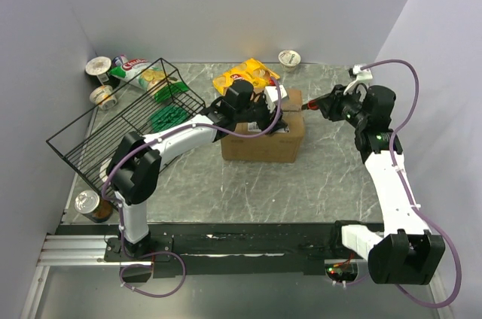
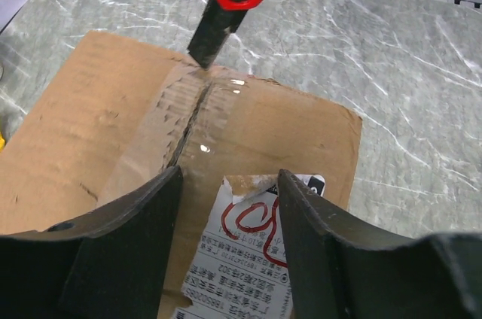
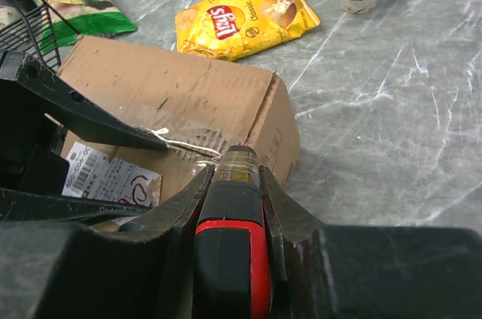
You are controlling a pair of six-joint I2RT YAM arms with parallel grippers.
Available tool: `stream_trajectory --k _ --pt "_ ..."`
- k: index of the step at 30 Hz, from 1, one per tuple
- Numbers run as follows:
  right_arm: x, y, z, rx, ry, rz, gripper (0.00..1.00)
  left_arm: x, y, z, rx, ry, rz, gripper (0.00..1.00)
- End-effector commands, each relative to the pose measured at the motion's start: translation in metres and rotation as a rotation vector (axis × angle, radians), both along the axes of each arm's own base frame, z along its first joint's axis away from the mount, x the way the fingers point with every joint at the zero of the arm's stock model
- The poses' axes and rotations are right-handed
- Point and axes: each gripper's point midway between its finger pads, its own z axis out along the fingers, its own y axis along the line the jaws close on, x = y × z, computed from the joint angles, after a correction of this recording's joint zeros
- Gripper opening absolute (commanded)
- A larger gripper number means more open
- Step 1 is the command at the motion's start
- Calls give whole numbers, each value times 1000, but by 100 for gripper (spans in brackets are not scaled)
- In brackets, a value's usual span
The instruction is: Unpack the express box
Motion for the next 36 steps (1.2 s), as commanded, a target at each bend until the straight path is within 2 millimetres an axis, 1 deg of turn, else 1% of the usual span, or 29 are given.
stream_trajectory --k 1,4,5,6,7,8,9,10,11,13,14,15,16,17,18,19,20,21,22,23,24,25,26,27,28,29,30,32,36 --pt "-25 9 -11 29 76 31 0 11 21 -69 154 98 104 58" --pt "-26 8 -11 37 80 22 0 8 20 -73 157 112 102 56" --pt "-26 7 -13 31 81 19 0 8 19 -71 151 114 100 56" --pt "-25 7 -12 26 78 18 0 2 17 -66 140 127 65 59" --pt "-23 6 -11 19 71 13 0 -4 14 -59 121 131 20 62" --pt "-20 5 -13 15 73 13 0 -10 12 -40 98 110 -27 67" --pt "-18 5 -10 12 62 16 0 -15 13 -30 82 108 -55 74" --pt "-15 5 -7 9 51 16 0 -25 11 -15 46 95 -137 76" --pt "-12 5 -7 9 52 18 0 -32 14 7 15 54 -178 77" --pt "-6 5 3 5 29 25 0 -45 15 22 1 -32 -275 81" --pt "-2 5 2 5 30 24 0 -50 18 28 0 -67 -306 82" --pt "2 5 9 5 16 25 0 -52 18 27 5 -94 -326 83" --pt "5 6 10 5 12 28 0 -51 16 21 35 -143 -336 84" --pt "10 5 10 5 13 28 0 -49 13 12 56 -154 -345 84" --pt "13 6 16 6 1 33 0 -48 11 7 67 -165 -352 83" --pt "16 6 17 7 0 33 0 -44 7 -2 78 -169 -354 83" --pt "20 7 15 2 6 39 0 -36 3 -3 79 -197 -327 83" --pt "23 8 21 -1 -7 44 0 -30 0 -4 80 -213 -301 82" --pt "27 8 19 -5 2 44 0 -27 -6 -9 80 -226 -287 82" --pt "29 9 22 -8 -6 49 0 -17 -9 -6 73 -268 -248 82" --pt "31 12 22 -8 -3 54 0 -14 -14 -7 76 -287 -222 82" --pt "33 12 19 -8 5 54 0 -8 -16 -17 85 -277 -184 81" --pt "34 13 20 0 8 51 0 6 -18 -10 72 -311 -109 80" --pt "34 14 21 6 10 51 0 12 -18 -10 63 -311 -74 80" --pt "36 13 20 12 18 35 0 20 -18 -15 52 -288 -20 80" --pt "36 13 17 28 34 22 0 28 -16 -13 48 -295 34 79" --pt "36 12 15 33 43 8 0 33 -15 -16 50 -290 61 78" --pt "38 2 10 41 67 -70 0 36 -13 -26 57 -252 94 76" --pt "36 -9 1 60 103 -159 0 38 -8 -43 69 -173 149 71"
